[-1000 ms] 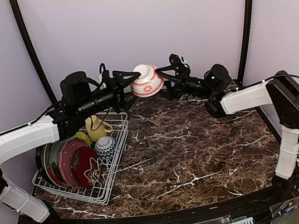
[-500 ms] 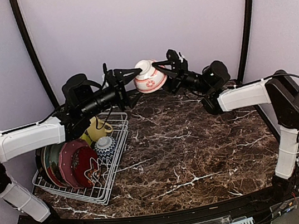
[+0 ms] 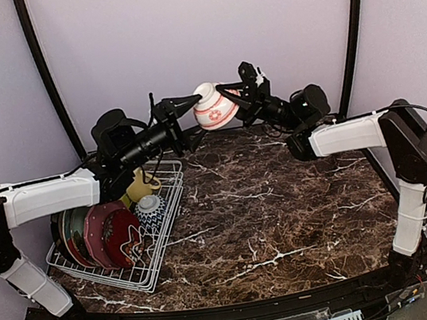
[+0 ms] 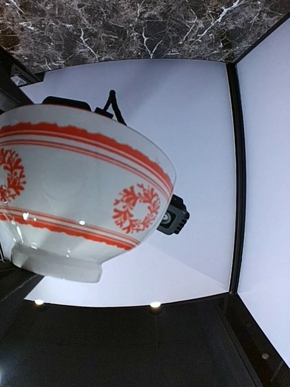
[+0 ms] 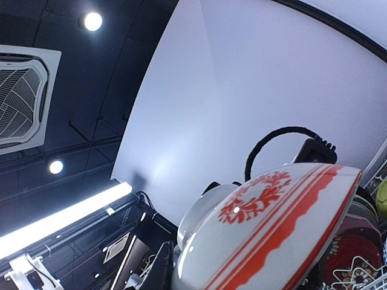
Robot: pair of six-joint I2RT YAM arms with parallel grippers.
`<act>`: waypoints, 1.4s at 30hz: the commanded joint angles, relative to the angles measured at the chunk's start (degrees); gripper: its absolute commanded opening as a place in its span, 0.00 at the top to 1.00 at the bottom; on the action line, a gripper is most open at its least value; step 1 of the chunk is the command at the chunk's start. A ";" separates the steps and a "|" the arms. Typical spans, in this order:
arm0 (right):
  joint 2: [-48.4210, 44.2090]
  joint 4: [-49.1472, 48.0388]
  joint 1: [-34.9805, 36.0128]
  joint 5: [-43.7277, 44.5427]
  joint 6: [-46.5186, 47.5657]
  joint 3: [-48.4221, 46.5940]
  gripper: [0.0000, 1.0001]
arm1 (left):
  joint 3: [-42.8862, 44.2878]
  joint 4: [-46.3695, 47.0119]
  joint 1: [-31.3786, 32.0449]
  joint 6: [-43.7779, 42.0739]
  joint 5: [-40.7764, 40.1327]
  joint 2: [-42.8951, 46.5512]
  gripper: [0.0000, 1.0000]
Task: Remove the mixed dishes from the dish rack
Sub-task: Pass from the left arm to the right, then place the bowl at the corner of the board.
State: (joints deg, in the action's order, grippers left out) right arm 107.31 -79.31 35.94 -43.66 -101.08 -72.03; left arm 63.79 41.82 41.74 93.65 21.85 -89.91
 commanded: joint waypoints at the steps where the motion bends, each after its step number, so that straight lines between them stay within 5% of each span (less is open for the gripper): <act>1: 0.12 -17.01 0.19 0.57 -1.60 -0.06 1.00 | -3.49 2.39 -0.73 -8.74 0.46 1.11 0.24; 4: -1.08 -16.18 -0.74 -0.04 0.20 1.82 1.00 | -7.45 3.10 -1.22 -13.72 0.51 2.37 0.03; 13: -8.22 -5.79 -8.42 -6.09 10.60 17.81 1.00 | -15.13 -1.98 -4.52 -24.07 7.11 4.92 0.01; 18: -16.83 17.05 -14.29 -8.59 26.72 29.41 1.00 | -8.09 -25.39 -4.64 -41.83 5.02 9.89 0.01; 21: -23.02 42.06 -16.54 -6.70 42.12 30.98 1.00 | -3.32 -38.40 -4.67 -51.70 0.70 12.24 0.01; 25: -30.30 86.04 -16.30 13.24 66.23 22.73 1.00 | 3.80 -55.05 -4.73 -67.37 -4.74 14.30 0.01; 29: -32.71 113.95 -15.69 40.02 72.16 16.08 1.00 | 9.06 -62.68 -4.78 -77.77 -8.89 15.93 0.01; 36: -32.13 141.93 -15.82 58.22 58.76 12.63 1.00 | 10.49 -65.70 -2.19 -84.74 -16.59 18.82 0.01; 42: -28.01 150.77 -18.44 64.45 55.06 9.19 1.00 | 5.17 -63.81 5.25 -91.14 -28.13 24.37 0.01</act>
State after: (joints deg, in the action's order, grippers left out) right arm 77.32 61.87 19.29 11.00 -42.33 -58.59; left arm 71.66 -20.25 44.80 8.82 2.31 -69.69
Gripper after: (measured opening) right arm 0.119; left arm 0.988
